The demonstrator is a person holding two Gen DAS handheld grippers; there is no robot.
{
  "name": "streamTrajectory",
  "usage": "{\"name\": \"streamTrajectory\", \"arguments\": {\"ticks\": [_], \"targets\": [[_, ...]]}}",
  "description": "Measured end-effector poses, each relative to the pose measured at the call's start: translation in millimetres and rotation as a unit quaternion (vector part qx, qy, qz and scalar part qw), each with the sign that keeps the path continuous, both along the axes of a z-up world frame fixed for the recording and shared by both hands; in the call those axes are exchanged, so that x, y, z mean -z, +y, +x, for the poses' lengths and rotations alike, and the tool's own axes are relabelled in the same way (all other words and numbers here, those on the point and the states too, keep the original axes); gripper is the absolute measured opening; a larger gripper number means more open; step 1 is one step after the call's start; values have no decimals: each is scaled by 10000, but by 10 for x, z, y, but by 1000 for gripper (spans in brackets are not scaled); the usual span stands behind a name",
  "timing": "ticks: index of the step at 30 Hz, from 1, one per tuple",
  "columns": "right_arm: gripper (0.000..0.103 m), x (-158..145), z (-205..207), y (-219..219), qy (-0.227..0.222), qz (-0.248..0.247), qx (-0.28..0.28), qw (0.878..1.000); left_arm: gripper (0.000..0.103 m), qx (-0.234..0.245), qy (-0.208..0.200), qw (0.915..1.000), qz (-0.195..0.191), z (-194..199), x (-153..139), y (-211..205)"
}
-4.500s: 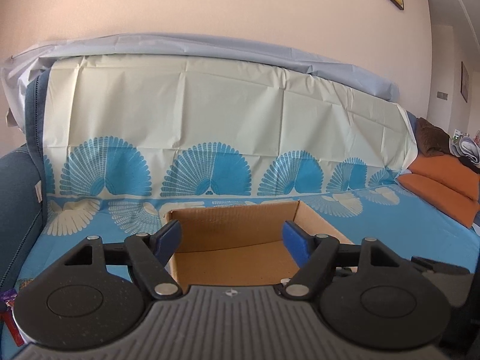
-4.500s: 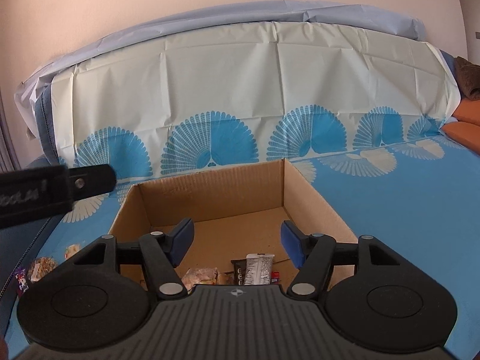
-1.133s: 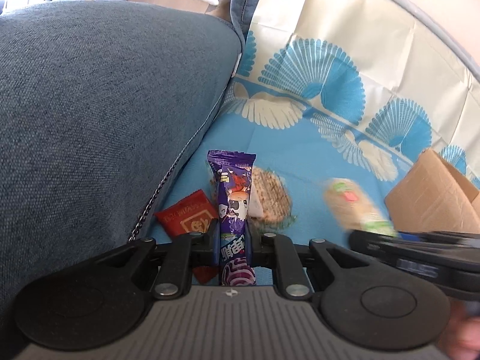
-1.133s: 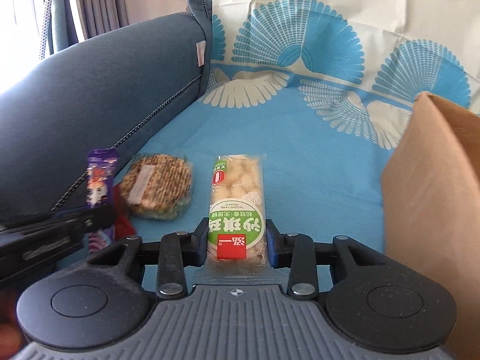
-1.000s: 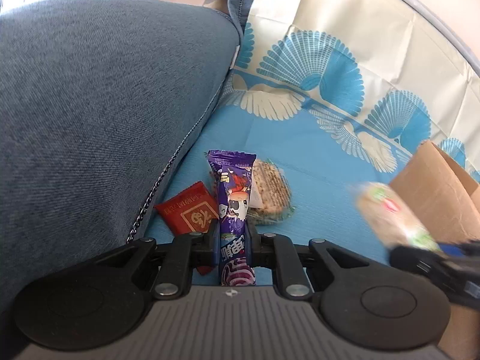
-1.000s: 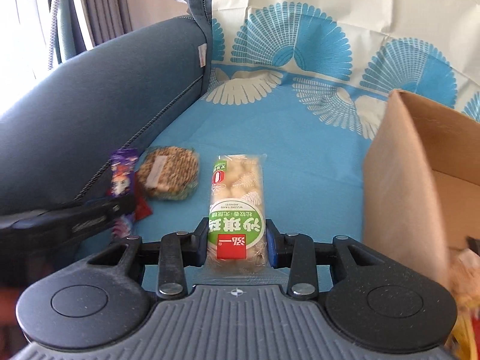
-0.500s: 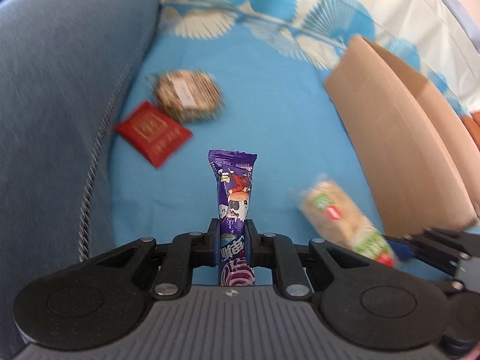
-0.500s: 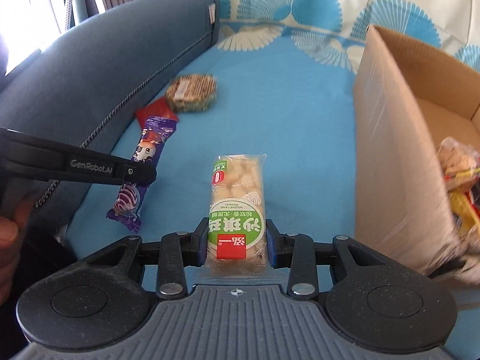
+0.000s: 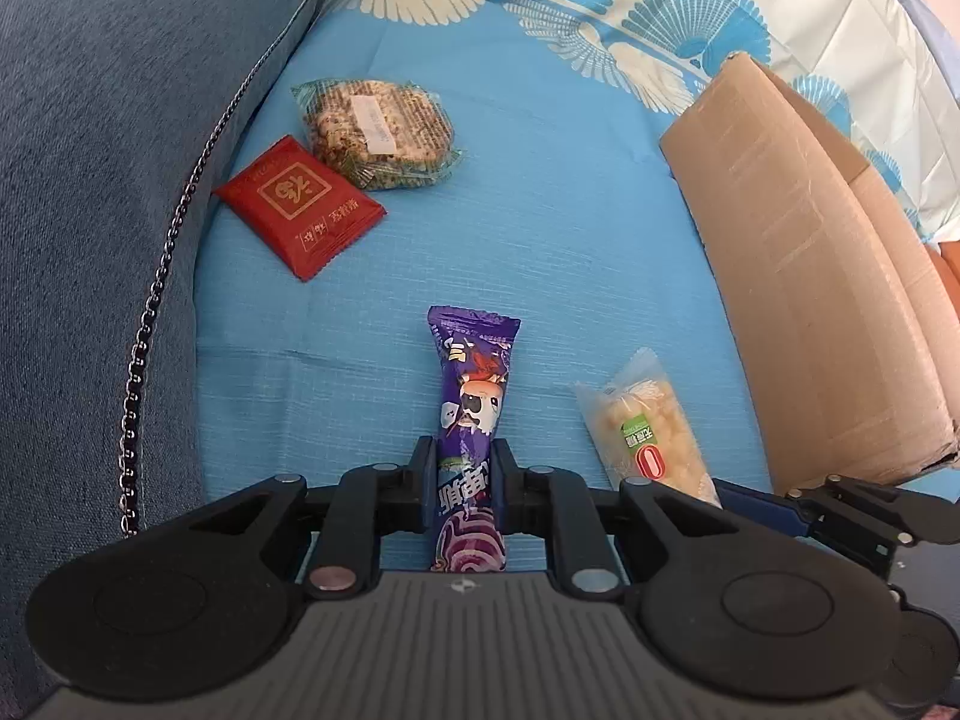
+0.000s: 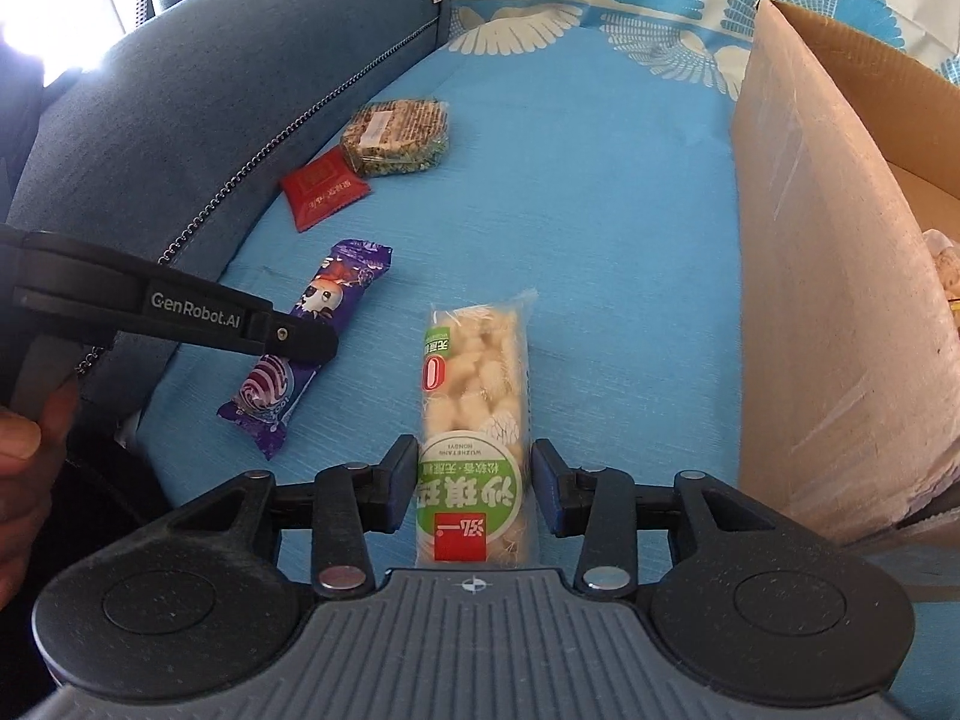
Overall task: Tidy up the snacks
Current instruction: 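Lift and carry the purple bar and peanut bar over the box with both tools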
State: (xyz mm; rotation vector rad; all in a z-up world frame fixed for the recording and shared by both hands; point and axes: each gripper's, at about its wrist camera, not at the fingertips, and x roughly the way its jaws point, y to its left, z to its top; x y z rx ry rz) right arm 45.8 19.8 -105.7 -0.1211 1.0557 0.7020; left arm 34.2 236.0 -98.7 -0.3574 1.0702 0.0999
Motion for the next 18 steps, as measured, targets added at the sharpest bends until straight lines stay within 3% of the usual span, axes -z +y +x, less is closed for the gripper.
{"name": "streamTrajectory", "arguments": {"ticks": [9,12,18], "targets": [[52,73,74,36,20,-100,28,9999,26,143,-18,9998,151,-21,-2,-52],[53,67,65,44,-9,-116,8,9999,32,236,-27,9995,206,-17,-6,-92],[51,68,57,34,-95,-175,-36,9998,32,248,-23,9994,220,-12,3,-103]]}}
